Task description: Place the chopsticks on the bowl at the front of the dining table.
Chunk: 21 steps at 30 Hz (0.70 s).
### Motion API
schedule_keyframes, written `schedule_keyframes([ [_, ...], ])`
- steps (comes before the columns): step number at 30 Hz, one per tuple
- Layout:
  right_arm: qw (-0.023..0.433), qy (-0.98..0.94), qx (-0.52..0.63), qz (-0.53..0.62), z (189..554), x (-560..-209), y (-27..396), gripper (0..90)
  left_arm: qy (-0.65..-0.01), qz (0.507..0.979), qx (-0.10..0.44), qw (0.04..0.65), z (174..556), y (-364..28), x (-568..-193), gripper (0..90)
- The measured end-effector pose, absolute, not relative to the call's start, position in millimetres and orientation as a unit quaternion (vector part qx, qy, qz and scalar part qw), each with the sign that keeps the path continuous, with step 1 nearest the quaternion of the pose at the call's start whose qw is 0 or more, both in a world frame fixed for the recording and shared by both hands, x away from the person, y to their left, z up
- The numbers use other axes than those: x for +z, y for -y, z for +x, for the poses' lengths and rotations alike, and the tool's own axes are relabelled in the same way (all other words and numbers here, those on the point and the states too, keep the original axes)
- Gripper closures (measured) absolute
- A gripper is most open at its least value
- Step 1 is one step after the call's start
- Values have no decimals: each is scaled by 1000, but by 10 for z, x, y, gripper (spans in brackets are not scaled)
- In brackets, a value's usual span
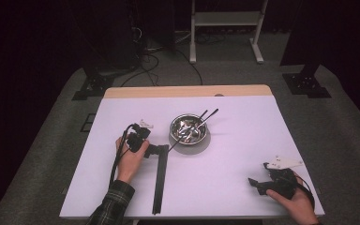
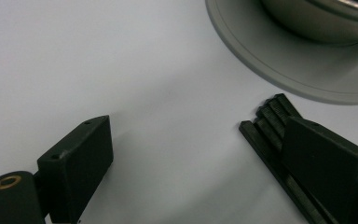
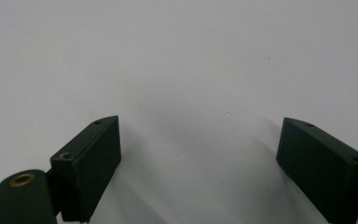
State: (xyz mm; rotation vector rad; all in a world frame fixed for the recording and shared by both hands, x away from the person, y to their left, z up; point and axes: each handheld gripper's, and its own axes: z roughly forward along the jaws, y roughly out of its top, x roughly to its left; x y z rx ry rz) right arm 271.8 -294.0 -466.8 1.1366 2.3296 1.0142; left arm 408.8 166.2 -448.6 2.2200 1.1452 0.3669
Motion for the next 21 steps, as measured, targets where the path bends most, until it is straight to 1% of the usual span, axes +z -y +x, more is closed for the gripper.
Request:
schedule_keyframes([
  [21, 179, -824, 358, 402, 2716, -4668, 2940, 120, -430, 838, 159, 296, 4002, -1650, -4513, 85],
])
